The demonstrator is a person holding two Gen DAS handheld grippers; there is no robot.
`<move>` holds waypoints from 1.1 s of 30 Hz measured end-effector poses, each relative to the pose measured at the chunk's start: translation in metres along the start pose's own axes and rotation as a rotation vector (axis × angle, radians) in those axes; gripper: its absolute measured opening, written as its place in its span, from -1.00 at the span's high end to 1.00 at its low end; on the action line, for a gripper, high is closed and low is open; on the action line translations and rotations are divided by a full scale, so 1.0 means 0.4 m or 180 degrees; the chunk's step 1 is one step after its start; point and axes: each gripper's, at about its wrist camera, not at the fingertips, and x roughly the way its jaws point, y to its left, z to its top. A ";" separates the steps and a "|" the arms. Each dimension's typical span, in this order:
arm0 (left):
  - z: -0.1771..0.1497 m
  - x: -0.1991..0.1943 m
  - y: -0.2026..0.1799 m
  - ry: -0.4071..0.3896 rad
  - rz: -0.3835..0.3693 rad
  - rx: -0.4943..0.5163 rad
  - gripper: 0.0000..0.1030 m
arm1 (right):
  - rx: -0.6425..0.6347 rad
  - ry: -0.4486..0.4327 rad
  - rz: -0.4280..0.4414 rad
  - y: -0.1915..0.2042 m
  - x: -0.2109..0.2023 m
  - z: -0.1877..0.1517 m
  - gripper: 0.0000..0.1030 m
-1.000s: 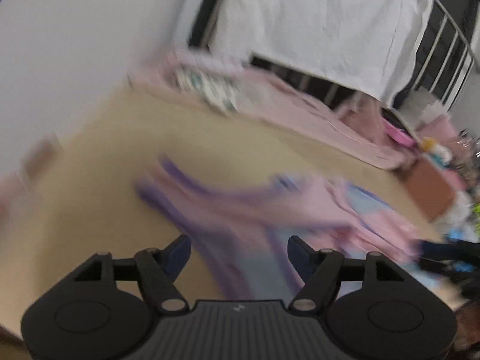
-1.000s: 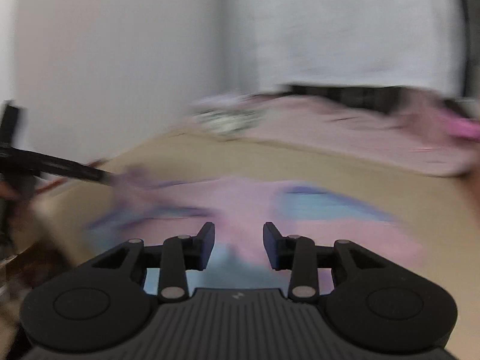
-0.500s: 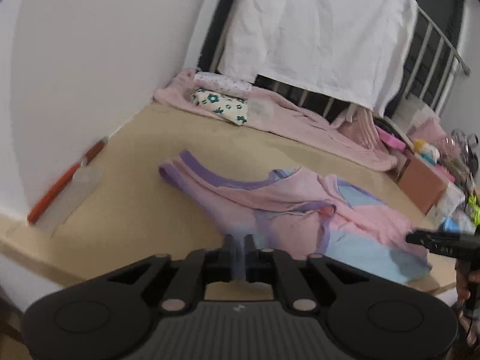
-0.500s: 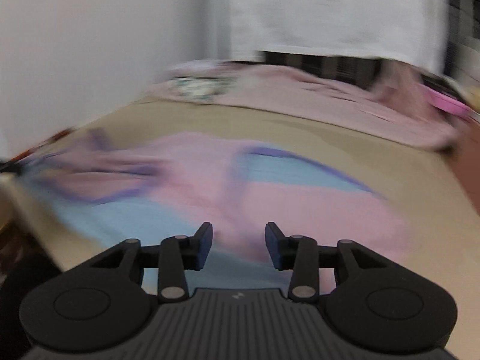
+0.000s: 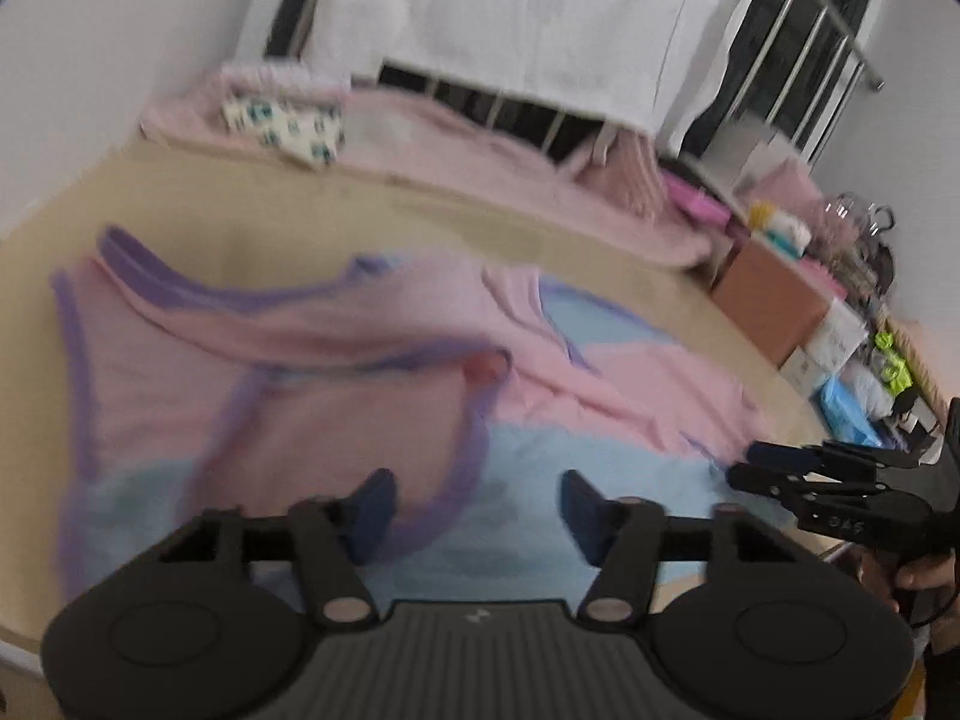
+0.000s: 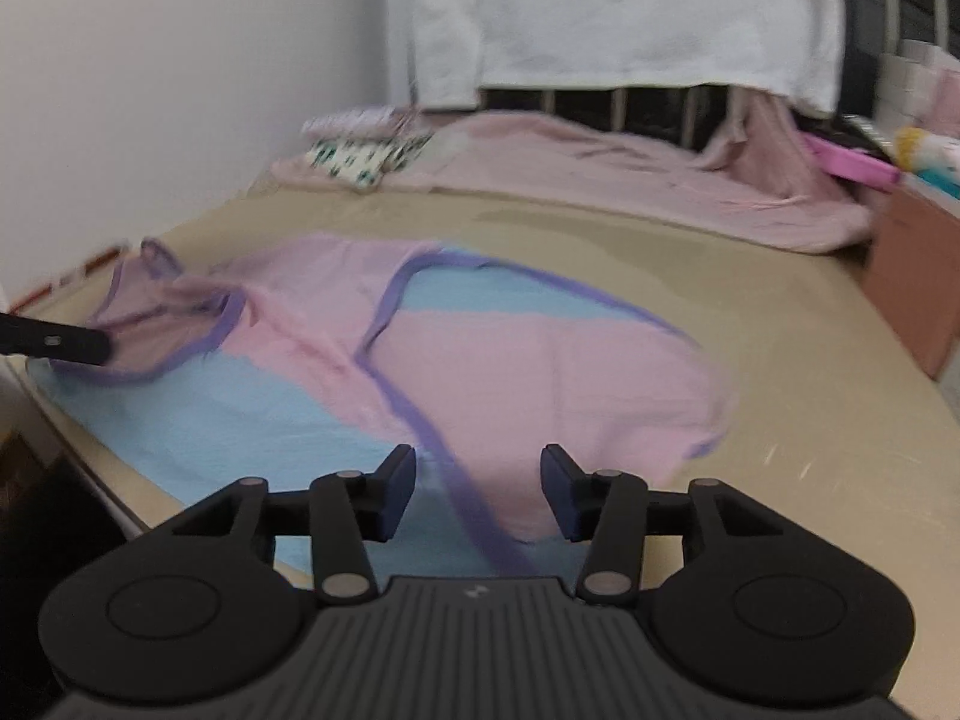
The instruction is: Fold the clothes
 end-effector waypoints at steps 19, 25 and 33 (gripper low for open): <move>0.036 0.032 -0.081 -0.0114 0.0068 0.0387 -0.16 | 0.0321 -0.0155 0.0243 0.008 -0.110 -0.043 0.97; 0.042 0.099 -0.090 0.0019 0.0010 0.0370 0.96 | 0.0552 -0.0239 0.0155 0.003 -0.102 -0.072 0.97; 0.005 -0.140 -0.081 -0.0017 -0.0377 0.0075 1.00 | 0.0386 -0.0254 0.0338 0.029 -0.082 -0.083 0.80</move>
